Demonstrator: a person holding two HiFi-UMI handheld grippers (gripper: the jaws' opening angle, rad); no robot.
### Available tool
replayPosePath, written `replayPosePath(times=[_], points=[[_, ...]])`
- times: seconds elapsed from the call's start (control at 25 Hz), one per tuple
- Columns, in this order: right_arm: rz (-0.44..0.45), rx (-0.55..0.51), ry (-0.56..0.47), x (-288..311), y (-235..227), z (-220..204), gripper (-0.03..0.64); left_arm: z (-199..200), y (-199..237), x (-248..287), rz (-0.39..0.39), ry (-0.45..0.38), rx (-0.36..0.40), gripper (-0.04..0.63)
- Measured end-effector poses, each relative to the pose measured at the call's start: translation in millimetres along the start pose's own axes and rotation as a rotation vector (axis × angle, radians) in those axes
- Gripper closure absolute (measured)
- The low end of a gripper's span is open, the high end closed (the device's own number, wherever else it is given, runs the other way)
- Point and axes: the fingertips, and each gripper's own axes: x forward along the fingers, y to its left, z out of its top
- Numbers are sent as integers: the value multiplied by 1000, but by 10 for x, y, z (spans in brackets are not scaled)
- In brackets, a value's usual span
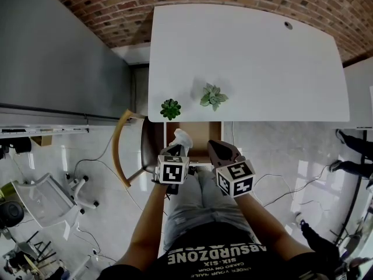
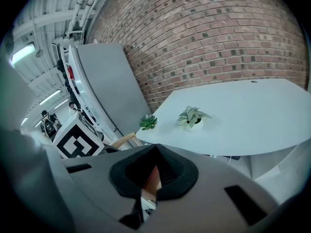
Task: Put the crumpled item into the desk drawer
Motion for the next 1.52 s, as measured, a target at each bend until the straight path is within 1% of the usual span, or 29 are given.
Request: replayPosePath(times=[0.56,0.96,1.16,1.52], points=[[-4,14,10,126,-34,-25,618,-34,52,163,-6,23,6,585],[-3,13,9,197,-48,-59,618,-80,112,291,0,39,1,584],[-8,13,10,201,-61,-84,618,-85,117,305,-3,51,-14,585],[-12,20,11,217,-100,-134,618,-134,112,400,-1,60,-11,585]])
